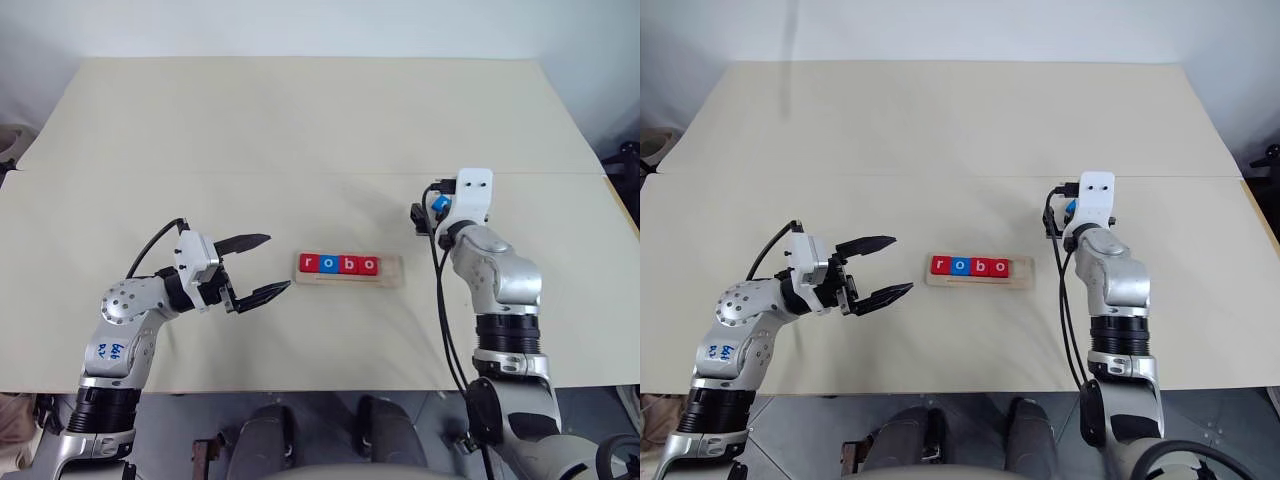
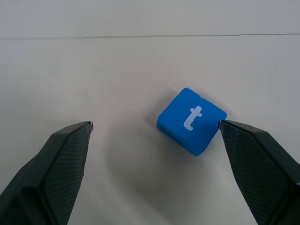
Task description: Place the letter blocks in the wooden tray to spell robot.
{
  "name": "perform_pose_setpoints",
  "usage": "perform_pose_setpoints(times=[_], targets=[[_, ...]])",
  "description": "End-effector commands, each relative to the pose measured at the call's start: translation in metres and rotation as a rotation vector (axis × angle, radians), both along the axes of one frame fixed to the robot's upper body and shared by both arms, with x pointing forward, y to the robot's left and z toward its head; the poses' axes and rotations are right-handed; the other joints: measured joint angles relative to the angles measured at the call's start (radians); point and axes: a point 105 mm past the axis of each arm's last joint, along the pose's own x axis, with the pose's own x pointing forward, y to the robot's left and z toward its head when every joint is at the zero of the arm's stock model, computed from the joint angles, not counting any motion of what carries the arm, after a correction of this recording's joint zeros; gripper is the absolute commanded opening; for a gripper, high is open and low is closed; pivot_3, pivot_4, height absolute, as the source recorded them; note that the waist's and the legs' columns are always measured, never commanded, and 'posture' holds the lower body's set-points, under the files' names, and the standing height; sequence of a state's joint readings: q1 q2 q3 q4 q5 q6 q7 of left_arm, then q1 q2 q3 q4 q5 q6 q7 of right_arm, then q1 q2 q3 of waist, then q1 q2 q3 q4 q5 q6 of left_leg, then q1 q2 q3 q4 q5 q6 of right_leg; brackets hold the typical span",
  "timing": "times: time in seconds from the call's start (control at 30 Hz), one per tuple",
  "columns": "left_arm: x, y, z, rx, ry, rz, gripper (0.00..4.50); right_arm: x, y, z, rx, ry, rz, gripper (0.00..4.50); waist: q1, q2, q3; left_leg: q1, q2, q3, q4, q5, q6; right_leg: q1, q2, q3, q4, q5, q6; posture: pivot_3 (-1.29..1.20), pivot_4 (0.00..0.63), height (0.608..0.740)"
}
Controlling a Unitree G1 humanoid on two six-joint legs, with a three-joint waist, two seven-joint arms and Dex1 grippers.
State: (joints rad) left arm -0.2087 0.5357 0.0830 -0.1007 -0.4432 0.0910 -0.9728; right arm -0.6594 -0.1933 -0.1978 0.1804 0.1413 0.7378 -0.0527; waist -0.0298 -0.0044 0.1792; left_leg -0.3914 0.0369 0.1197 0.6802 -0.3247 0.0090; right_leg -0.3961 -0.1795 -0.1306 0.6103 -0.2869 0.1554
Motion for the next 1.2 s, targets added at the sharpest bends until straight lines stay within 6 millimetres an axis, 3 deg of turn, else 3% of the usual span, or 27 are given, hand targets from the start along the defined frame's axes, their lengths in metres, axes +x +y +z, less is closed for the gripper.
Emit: perform_pose_setpoints(times=[0.03,0.1,0.37,0.7,0.9,1.03,1.2], targets=[[-0.002,0.005,0.006,0.005,-0.039,0.020,4.50,0.003,-0.006,0.011,-0.014,-0.050,-0.044,4.31,-0.002,0.000,0.000,0.000,0.000,0.000,0.000,0.000,0.000,0.000,0.000,0.000,0.000,0.000,0.000,0.00,0.150,0.740],[-0.003,0.006,0.006,0.006,-0.039,0.022,4.50,0.003,-0.006,0.009,-0.005,-0.042,-0.045,3.90,-0.002,0.000,0.000,0.000,0.000,0.000,0.000,0.000,0.000,0.000,0.000,0.000,0.000,0.000,0.000,0.00,0.150,0.740],[-0.003,0.003,0.003,0.000,-0.037,0.016,4.50,0.001,-0.013,0.009,-0.004,-0.037,-0.055,1.18,-0.001,0.000,0.000,0.000,0.000,0.000,0.000,0.000,0.000,0.000,0.000,0.000,0.000,0.000,0.000,0.00,0.150,0.740],[-0.003,0.002,0.002,0.000,-0.036,0.010,4.50,-0.007,-0.016,0.021,0.002,-0.065,0.012,1.18,-0.001,0.000,0.000,0.000,0.000,0.000,-0.001,0.000,0.000,0.000,0.000,0.000,0.000,0.000,0.000,0.00,0.150,0.740],[-0.003,0.003,0.002,0.000,-0.032,0.013,4.50,-0.010,0.006,0.021,0.040,-0.069,0.054,3.00,-0.002,0.000,0.000,0.000,0.000,0.000,-0.001,0.000,0.000,-0.001,0.000,0.000,0.000,0.000,0.000,0.00,0.150,0.740],[-0.004,0.003,0.003,0.000,-0.032,0.014,4.50,-0.004,0.008,0.021,-0.004,-0.088,0.013,4.35,-0.002,0.000,0.000,0.000,0.000,0.000,-0.001,0.000,0.000,-0.001,0.000,0.000,0.000,0.000,0.000,0.00,0.150,0.740],[-0.004,0.004,0.003,0.002,-0.032,0.016,4.50,0.006,0.007,0.021,-0.019,-0.102,-0.048,4.35,-0.002,0.000,0.000,0.000,0.000,0.000,-0.001,0.000,0.000,-0.001,0.000,0.000,0.000,0.000,0.000,0.00,0.150,0.740]])
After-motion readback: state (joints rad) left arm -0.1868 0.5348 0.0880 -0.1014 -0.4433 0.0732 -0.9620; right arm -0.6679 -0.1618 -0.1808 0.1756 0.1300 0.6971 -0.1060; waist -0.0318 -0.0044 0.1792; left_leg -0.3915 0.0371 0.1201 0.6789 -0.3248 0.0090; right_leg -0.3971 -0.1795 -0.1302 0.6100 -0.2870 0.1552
